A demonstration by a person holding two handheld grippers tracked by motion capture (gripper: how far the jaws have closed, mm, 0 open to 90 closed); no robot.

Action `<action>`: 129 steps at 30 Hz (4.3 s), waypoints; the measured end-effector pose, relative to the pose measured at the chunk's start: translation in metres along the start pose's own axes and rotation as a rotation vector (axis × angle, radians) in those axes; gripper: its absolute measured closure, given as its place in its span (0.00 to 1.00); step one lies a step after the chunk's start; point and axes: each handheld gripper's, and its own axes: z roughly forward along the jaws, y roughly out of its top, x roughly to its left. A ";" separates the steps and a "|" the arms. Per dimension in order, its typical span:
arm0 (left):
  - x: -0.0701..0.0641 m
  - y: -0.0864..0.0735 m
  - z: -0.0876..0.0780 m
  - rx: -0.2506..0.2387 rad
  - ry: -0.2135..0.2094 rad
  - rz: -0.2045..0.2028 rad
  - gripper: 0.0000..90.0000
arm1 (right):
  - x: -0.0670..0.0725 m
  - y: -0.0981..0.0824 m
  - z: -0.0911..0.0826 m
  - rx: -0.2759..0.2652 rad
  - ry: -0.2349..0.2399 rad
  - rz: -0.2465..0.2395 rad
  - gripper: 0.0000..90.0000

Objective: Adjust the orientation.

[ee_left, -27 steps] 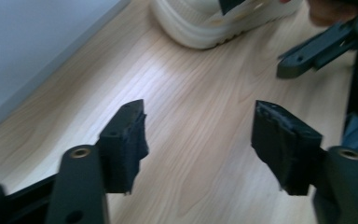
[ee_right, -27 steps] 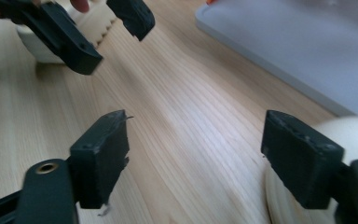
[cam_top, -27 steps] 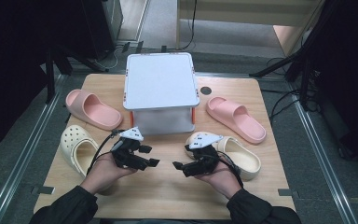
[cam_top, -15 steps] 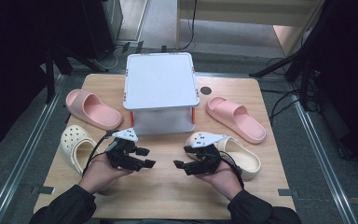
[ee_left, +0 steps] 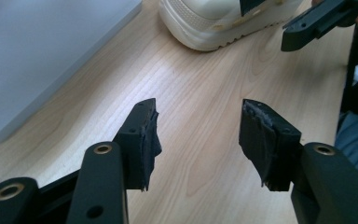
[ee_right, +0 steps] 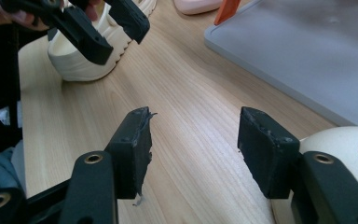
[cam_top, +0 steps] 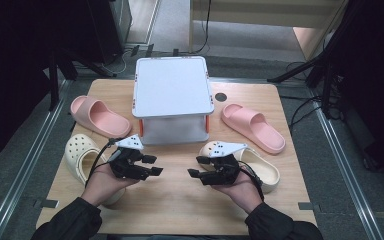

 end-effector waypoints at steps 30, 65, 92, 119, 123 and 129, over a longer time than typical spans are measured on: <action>0.009 -0.023 -0.051 -0.014 0.111 -0.168 0.60 | 0.004 0.015 0.022 0.091 0.091 -0.021 0.63; 0.046 -0.084 -0.147 -0.114 0.402 -0.356 0.55 | 0.012 0.028 0.051 0.165 0.163 -0.074 0.61; 0.087 -0.104 -0.134 -0.093 0.378 -0.415 0.76 | 0.012 0.027 0.050 0.169 0.145 -0.084 0.60; 0.047 -0.048 -0.144 -0.144 0.218 -0.344 0.87 | 0.007 0.028 0.041 0.124 0.104 -0.057 0.62; 0.043 -0.035 -0.131 -0.112 0.181 -0.309 0.87 | 0.006 0.026 0.038 0.120 0.093 -0.048 0.62; 0.036 -0.010 -0.103 -0.064 0.097 -0.260 0.86 | 0.003 0.024 0.030 0.110 0.071 -0.034 0.62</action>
